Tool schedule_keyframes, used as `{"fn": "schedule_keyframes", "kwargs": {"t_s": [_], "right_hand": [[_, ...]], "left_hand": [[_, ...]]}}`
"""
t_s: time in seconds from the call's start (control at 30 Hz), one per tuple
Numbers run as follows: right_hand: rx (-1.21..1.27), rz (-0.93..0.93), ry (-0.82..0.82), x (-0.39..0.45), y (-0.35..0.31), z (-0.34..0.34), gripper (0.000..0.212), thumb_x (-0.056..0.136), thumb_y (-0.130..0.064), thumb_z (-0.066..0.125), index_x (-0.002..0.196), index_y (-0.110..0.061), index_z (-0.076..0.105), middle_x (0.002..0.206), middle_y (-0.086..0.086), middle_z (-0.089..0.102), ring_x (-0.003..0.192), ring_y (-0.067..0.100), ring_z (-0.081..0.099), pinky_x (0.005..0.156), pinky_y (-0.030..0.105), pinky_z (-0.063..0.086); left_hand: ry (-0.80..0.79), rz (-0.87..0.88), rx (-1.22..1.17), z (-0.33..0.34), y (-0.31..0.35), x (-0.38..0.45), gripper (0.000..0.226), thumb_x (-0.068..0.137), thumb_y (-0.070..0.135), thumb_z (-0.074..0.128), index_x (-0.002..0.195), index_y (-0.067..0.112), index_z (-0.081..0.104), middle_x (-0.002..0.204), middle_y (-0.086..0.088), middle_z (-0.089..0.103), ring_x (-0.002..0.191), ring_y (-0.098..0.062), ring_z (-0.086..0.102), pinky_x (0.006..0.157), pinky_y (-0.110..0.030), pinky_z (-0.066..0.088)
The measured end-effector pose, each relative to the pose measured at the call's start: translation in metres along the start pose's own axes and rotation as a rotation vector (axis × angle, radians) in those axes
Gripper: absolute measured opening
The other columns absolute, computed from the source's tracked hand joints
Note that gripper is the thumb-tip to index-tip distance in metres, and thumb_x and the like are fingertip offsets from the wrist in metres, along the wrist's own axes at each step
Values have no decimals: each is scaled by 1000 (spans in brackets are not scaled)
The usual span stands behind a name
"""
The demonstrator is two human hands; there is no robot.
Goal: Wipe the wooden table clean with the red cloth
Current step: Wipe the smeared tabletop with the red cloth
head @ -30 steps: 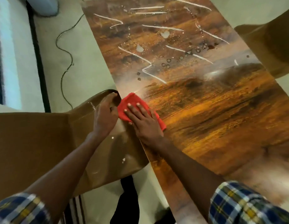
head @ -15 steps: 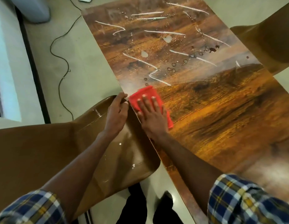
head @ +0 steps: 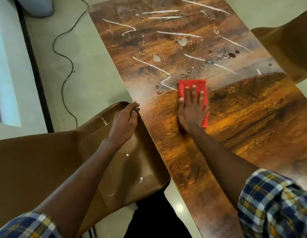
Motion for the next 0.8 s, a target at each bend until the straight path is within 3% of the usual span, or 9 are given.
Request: {"fn": "schedule_keyframes", "kwargs": {"t_s": [0.1, 0.17, 0.23, 0.33, 0.4, 0.5, 0.6, 0.7, 0.8], "right_hand": [[-63, -304, -123, -37, -55, 26, 62, 110, -58, 14, 168, -40, 2, 177, -9, -5, 163, 26, -10, 127, 64, -3], [-85, -479, -198, -58, -81, 39, 60, 110, -59, 15, 167, -43, 4, 177, -12, -3, 163, 23, -10, 127, 64, 0], [-76, -624, -232, -59, -83, 41, 59, 111, -57, 18, 167, -45, 5, 177, -15, -2, 163, 19, -8, 128, 62, 0], [-140, -795, -212, -26, -55, 28, 58, 111, -57, 18, 166, -47, 2, 177, -15, -1, 163, 17, -6, 127, 59, 1], [-153, -660, -167, 13, -19, 11, 58, 112, -58, 15, 167, -46, 1, 177, -12, -3, 163, 18, -6, 128, 63, 5], [-83, -271, -54, 64, 31, -19, 59, 110, -60, 13, 167, -46, 3, 177, -13, -2, 164, 22, -3, 126, 66, 8], [-32, -89, -4, 69, 30, -23, 61, 111, -57, 16, 168, -41, 7, 178, -11, -1, 164, 25, -4, 127, 65, 4], [-75, -249, -48, 33, -15, -1, 61, 111, -57, 15, 169, -39, 4, 177, -6, -2, 163, 27, -7, 127, 66, -1], [-132, -581, -172, -8, -43, 22, 60, 111, -58, 16, 168, -43, 6, 177, -11, -1, 164, 23, -5, 126, 66, 5]], "left_hand": [[124, -78, -213, -4, 2, 9, 33, 100, 18, 40, 125, 13, 63, 108, -5, 72, 93, -23, 72, 84, -44, 60], [202, -122, -266, -6, 2, 13, 32, 97, 18, 41, 125, 11, 55, 116, 0, 65, 100, -7, 68, 90, -27, 58], [239, -143, -161, -4, 1, 15, 37, 97, 20, 41, 131, 10, 52, 121, 2, 60, 100, -3, 60, 91, -24, 49], [177, -87, 49, 5, 6, 16, 31, 102, 19, 45, 131, 14, 52, 126, -4, 62, 107, -19, 61, 92, -37, 49], [72, -26, 171, 15, 8, 18, 31, 104, 19, 46, 134, 13, 52, 135, -7, 60, 113, -21, 61, 91, -34, 48], [9, 73, 391, 24, 13, 22, 40, 104, 28, 41, 137, 13, 58, 143, -11, 60, 129, -28, 57, 110, -47, 47], [63, 44, 460, 23, 24, 33, 35, 103, 28, 40, 106, 12, 71, 112, -9, 73, 107, -26, 64, 100, -45, 50], [114, -44, 458, 22, 40, 48, 37, 98, 29, 38, 85, 14, 69, 83, -3, 71, 76, -22, 65, 76, -41, 56], [74, -94, 530, 29, 47, 54, 34, 98, 30, 43, 86, 13, 69, 84, -4, 71, 71, -24, 62, 68, -36, 49]]}}
Point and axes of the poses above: each hand's wrist, its own x-axis towards the middle knuckle, its own z-axis out of the palm, y = z × x, the point moved 3 cm from there along x, towards the middle knuckle
